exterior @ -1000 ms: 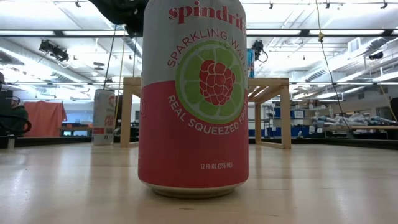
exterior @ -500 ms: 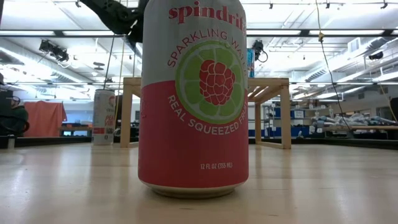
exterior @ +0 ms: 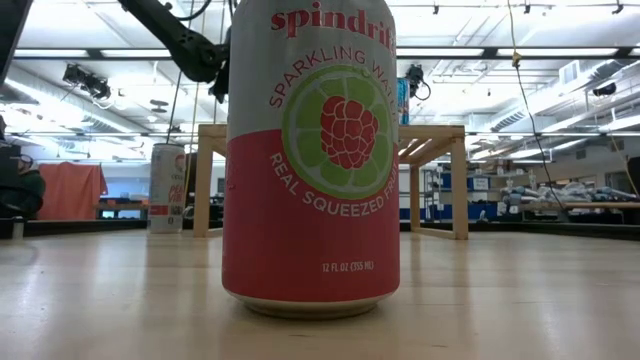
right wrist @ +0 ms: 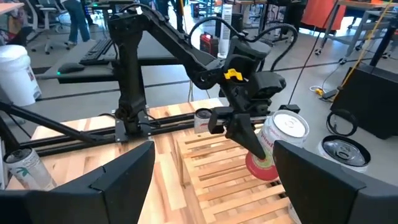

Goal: Place canned beverage on shelf
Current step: Put the top pink and white soda can on the shelf

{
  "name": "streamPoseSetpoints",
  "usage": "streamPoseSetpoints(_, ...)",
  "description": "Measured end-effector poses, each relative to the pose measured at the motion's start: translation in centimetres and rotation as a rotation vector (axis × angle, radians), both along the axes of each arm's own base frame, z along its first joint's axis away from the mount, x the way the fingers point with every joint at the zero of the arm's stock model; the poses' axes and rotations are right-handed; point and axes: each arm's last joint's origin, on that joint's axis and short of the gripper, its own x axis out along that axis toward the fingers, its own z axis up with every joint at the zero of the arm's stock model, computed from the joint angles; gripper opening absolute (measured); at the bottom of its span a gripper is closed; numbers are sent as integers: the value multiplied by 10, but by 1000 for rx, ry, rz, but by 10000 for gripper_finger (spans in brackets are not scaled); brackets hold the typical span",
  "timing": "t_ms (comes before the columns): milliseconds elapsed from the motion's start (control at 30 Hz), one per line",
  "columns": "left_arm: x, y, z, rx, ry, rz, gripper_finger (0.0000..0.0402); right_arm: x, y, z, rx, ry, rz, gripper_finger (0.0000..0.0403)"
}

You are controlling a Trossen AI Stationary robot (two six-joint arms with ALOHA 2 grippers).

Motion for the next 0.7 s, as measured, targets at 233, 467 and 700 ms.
streamPoseSetpoints(233,-9,10,-2,10,-4,31,289,4,0,-2,-14,18,-7,336)
streamPoseSetpoints(467,-39,8,-35,31,-186,75,289,8,0,-5,-9,28,-9,336)
streamPoseSetpoints(700,-38,4,-27,61,-230,-44,302,12,0,-7,-6,33,-9,336)
